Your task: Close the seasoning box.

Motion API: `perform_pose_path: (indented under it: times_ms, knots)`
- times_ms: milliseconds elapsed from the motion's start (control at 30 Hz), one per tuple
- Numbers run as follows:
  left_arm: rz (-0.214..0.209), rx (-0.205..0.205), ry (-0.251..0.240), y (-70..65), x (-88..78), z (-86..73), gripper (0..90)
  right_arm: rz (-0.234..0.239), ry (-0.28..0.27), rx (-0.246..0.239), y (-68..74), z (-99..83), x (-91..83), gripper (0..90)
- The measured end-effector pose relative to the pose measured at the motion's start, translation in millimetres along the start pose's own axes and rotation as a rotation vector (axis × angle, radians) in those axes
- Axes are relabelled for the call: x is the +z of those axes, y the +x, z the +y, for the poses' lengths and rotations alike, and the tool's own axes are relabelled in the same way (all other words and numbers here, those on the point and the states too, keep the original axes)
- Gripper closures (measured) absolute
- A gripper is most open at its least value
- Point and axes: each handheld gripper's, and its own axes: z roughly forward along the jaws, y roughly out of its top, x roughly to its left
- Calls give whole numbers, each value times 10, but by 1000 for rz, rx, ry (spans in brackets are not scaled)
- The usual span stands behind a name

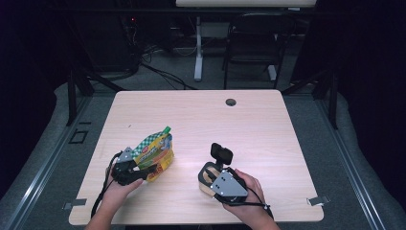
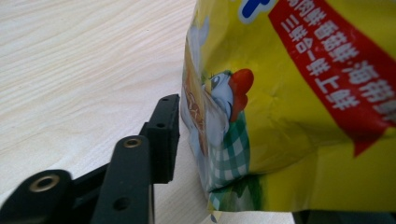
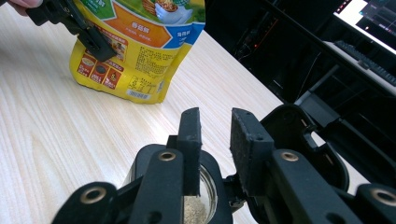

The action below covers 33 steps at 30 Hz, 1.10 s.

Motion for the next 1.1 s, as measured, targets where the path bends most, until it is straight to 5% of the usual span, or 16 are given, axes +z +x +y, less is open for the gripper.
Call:
perform_pose_path:
  times_ms: [467, 800, 933, 1100]
  knots:
    - [8, -1, -24, -12, -105, -55, 481, 13, -3, 66, -96, -18, 24, 624]
    - [-10, -13, -51, -30, -230, -84, 464, -64, 5, 135, -459, 28, 5, 513]
    - [-9, 1, -51, -77, -256, -93, 463, -73, 54, 178, -581, -47, 122, 472]
    - [-7, 25, -38, -120, -289, -120, 463, -6, 114, 233, -614, -180, 217, 627]
